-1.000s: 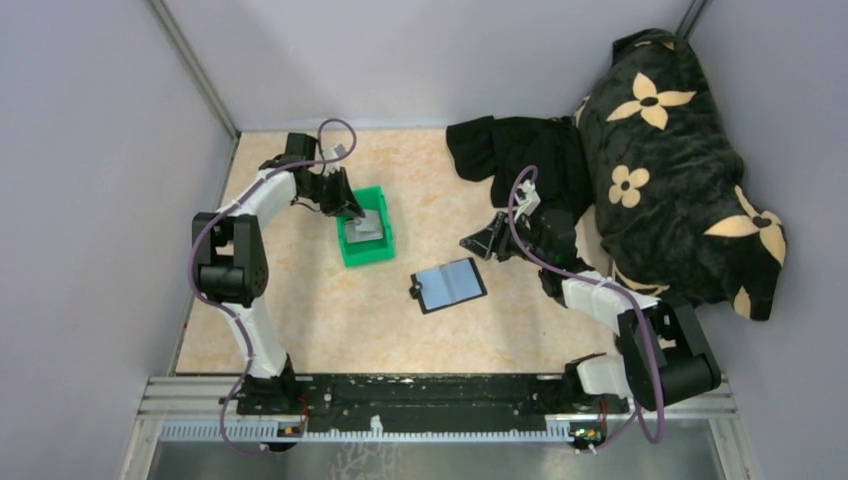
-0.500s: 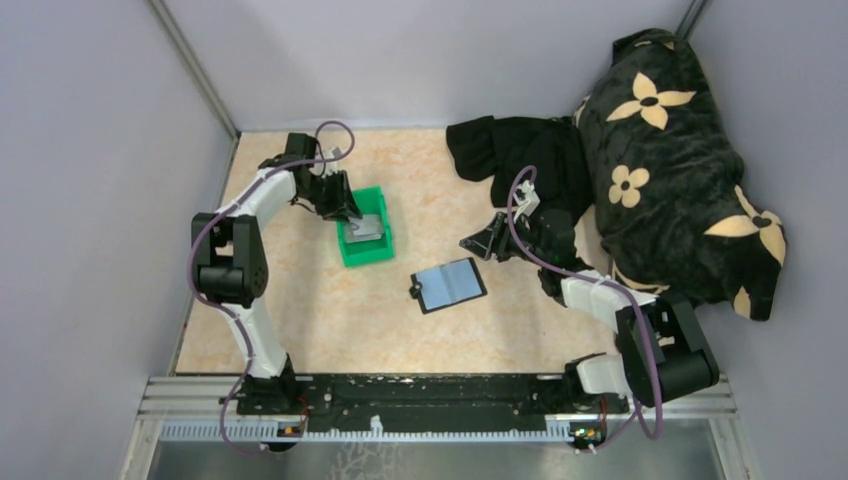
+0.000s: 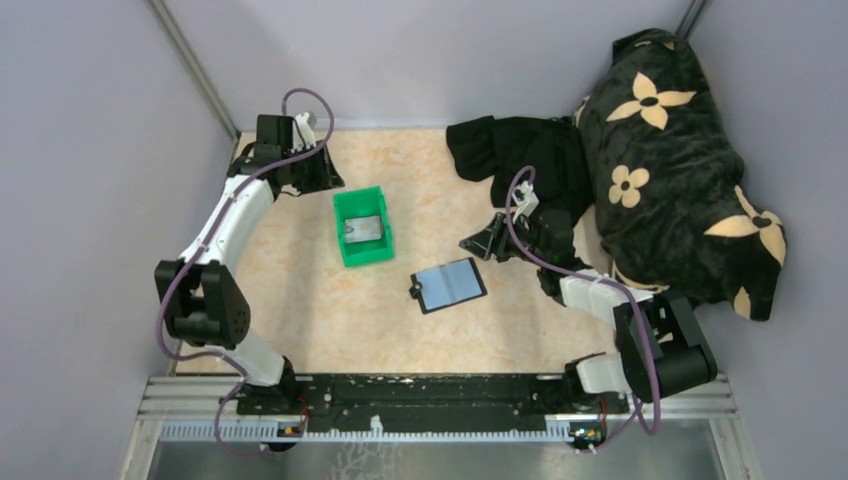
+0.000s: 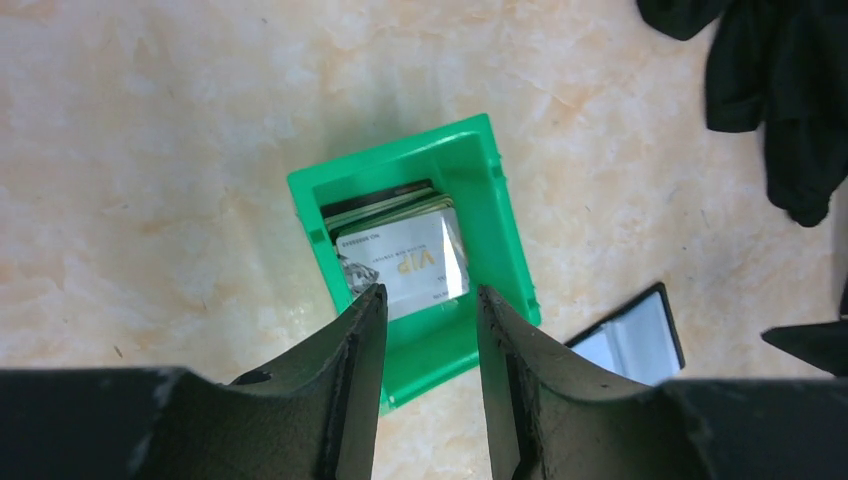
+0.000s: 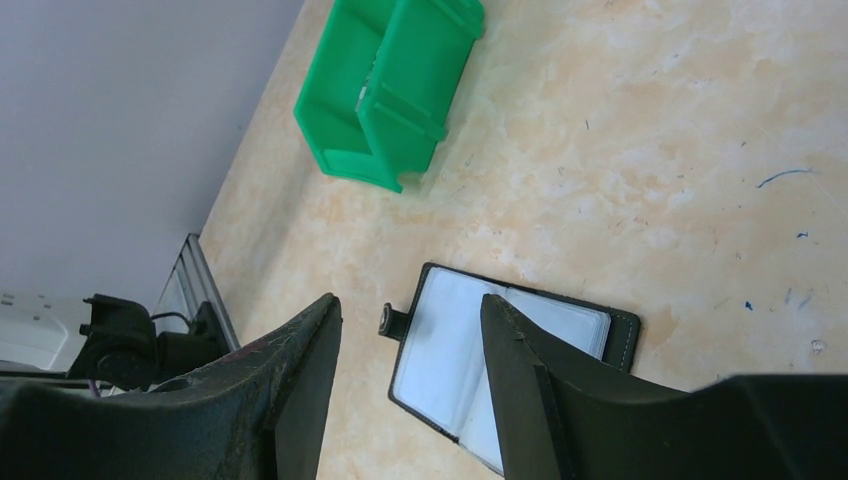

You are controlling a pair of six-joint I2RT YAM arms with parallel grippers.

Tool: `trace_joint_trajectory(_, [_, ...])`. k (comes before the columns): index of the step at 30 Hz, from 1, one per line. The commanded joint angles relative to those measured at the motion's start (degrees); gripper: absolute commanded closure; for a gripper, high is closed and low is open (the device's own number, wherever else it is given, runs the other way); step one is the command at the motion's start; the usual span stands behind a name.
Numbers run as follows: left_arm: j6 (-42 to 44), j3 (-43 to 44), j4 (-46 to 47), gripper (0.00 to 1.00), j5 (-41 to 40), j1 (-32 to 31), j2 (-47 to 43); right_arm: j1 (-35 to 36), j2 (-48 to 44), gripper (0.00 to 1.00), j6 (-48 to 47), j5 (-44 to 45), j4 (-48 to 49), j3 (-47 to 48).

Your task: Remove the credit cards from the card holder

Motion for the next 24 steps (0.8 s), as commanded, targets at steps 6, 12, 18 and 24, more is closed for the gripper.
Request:
trace_joint_trajectory(6, [2.97, -14.99, 17.95, 0.59, -29.71, -19.82, -13.06, -0.37, 1.95, 0.46, -1.40, -0.04, 0.64, 2.91])
trace_joint_trajectory(12, [-3.23, -33.35, 39.14, 0.52, -36.25, -25.16, -23.89, 1.41, 1.78, 0.46, -4.33, 6.91, -4.67, 3.79])
trace_joint_trajectory(18, [-4.63, -49.35, 49.42, 0.34, -33.49, -25.35, -36.44, 7.48, -1.98, 0.46, -13.67, 22.61, -18.84, 7.25])
trace_joint_trajectory(24, [-7.77, -50.32, 42.98, 0.29, -32.67, -27.40, -36.78, 19.24, -0.60, 0.50, -14.53, 29.56, -22.38, 7.61])
